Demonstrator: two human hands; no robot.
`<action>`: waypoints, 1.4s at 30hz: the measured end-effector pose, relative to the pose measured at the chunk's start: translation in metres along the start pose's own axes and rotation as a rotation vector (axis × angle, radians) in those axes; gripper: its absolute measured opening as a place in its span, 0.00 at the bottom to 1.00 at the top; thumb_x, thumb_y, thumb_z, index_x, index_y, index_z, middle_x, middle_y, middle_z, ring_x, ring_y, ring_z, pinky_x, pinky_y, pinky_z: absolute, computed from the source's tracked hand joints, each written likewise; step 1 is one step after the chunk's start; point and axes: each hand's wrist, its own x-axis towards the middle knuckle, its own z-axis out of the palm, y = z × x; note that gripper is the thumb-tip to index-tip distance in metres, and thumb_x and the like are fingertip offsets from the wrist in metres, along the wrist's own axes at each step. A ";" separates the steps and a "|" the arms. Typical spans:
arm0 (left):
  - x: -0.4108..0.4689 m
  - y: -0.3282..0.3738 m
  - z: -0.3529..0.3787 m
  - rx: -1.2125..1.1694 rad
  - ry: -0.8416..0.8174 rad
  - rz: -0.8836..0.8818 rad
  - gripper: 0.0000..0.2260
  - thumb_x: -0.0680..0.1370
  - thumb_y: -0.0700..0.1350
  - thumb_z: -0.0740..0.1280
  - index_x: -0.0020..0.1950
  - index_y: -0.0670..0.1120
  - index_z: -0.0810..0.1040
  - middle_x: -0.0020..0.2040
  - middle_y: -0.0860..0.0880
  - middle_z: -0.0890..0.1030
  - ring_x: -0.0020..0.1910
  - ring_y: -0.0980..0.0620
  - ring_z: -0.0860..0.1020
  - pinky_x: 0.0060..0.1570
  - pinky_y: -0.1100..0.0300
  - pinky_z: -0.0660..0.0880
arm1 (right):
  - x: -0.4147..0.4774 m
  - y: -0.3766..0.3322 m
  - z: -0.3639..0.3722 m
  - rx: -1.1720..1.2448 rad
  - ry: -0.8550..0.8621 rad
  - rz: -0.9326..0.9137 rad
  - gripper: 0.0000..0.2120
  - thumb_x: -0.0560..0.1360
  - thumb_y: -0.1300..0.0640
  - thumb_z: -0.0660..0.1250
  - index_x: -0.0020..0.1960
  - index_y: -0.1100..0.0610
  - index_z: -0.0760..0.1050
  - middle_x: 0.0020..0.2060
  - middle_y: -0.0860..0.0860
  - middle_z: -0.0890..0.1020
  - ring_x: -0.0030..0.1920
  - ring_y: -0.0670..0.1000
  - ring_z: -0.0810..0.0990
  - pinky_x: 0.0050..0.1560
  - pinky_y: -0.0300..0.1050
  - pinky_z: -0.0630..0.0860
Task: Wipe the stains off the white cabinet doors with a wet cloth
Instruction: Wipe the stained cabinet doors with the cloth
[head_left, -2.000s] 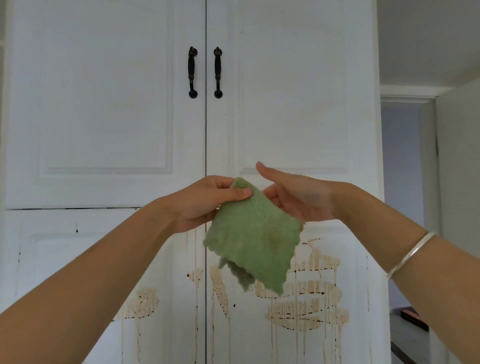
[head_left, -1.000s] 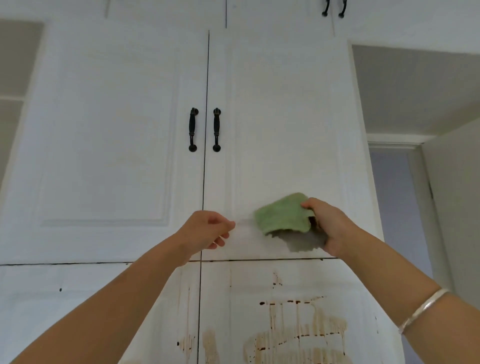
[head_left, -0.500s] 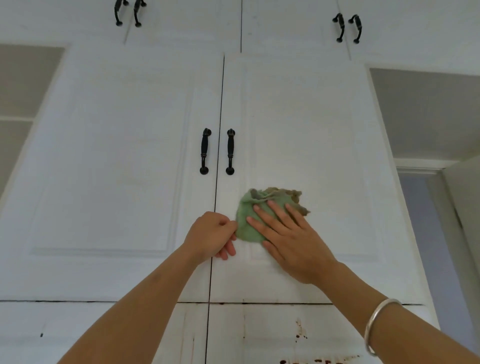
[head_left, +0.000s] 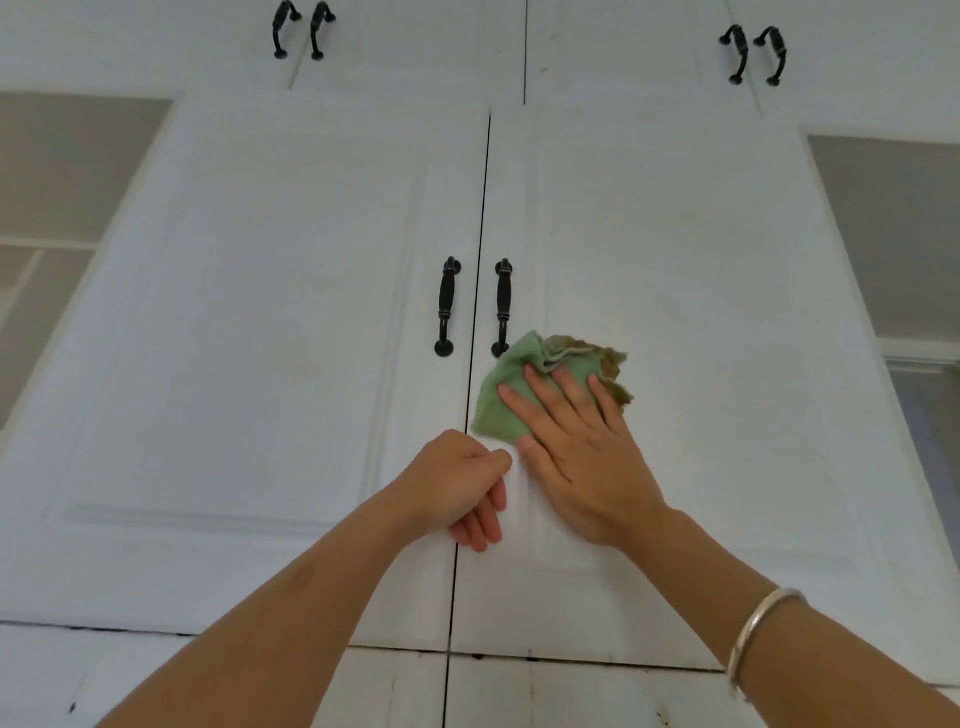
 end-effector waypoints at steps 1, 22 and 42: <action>0.000 0.001 -0.003 -0.009 -0.044 -0.019 0.14 0.78 0.41 0.56 0.37 0.39 0.76 0.30 0.40 0.82 0.24 0.48 0.78 0.25 0.64 0.73 | -0.009 0.002 -0.003 -0.014 -0.024 -0.034 0.25 0.82 0.43 0.40 0.78 0.43 0.55 0.77 0.46 0.60 0.77 0.49 0.54 0.76 0.53 0.47; 0.077 0.060 -0.017 0.221 0.281 0.367 0.13 0.76 0.44 0.60 0.34 0.40 0.74 0.26 0.45 0.81 0.23 0.50 0.77 0.36 0.58 0.76 | 0.093 0.068 -0.029 -0.029 0.081 0.360 0.29 0.81 0.39 0.43 0.78 0.44 0.38 0.78 0.50 0.37 0.77 0.56 0.35 0.76 0.51 0.35; 0.078 0.066 -0.025 0.130 0.163 0.323 0.14 0.76 0.40 0.60 0.32 0.39 0.75 0.23 0.42 0.77 0.19 0.50 0.72 0.22 0.68 0.68 | 0.175 0.089 -0.054 -0.066 0.069 0.229 0.25 0.83 0.46 0.43 0.79 0.44 0.44 0.79 0.49 0.42 0.78 0.52 0.39 0.75 0.50 0.36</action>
